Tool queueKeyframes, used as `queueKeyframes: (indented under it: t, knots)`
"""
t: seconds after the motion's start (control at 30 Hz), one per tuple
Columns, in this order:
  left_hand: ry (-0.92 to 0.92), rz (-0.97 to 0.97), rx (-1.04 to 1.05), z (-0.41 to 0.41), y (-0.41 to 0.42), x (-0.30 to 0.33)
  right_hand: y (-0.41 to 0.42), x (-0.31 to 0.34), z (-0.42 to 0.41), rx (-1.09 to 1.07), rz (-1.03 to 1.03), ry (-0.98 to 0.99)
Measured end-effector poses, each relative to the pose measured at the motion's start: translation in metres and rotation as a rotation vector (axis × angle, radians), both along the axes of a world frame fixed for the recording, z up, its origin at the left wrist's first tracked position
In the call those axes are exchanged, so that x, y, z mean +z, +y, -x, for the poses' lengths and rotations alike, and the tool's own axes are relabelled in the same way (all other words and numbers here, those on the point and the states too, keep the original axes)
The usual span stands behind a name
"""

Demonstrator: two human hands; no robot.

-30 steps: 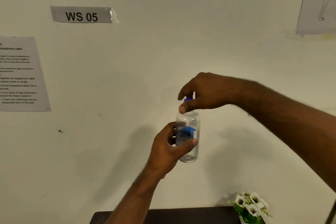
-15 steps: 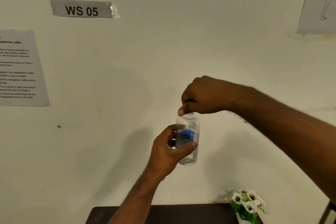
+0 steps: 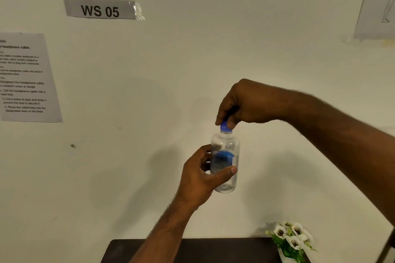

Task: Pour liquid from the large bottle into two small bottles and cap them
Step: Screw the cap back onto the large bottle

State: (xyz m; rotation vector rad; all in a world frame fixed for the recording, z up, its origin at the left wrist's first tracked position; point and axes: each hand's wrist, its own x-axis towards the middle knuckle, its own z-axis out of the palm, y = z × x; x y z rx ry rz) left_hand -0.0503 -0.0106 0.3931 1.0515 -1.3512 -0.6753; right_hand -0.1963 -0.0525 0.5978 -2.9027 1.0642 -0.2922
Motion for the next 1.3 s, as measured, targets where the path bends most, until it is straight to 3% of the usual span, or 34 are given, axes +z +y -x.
queueKeyframes:
  t: [0.3,0.5,0.63,0.9,1.13,1.3]
  knots:
    - [-0.027,-0.009,0.051,0.002,0.002,-0.013,0.008,-0.024,-0.013,-0.136,0.075,0.072]
    - [-0.038,-0.034,0.085,0.002,0.001,-0.018,0.008,-0.041,-0.017,-0.191,0.091,0.022]
    - [-0.036,-0.043,0.104,-0.003,-0.001,-0.024,0.007,-0.064,-0.011,-0.16,0.1,-0.183]
    - [-0.087,-0.057,0.12,-0.011,0.0,-0.038,0.005,-0.131,-0.001,-0.145,-0.119,-0.625]
    - [-0.111,-0.011,0.114,-0.015,-0.003,-0.057,0.009,-0.186,0.005,-0.182,-0.361,-0.642]
    - [-0.107,-0.068,0.064,-0.016,-0.004,-0.093,0.01,-0.237,0.002,-0.282,-0.413,-0.702]
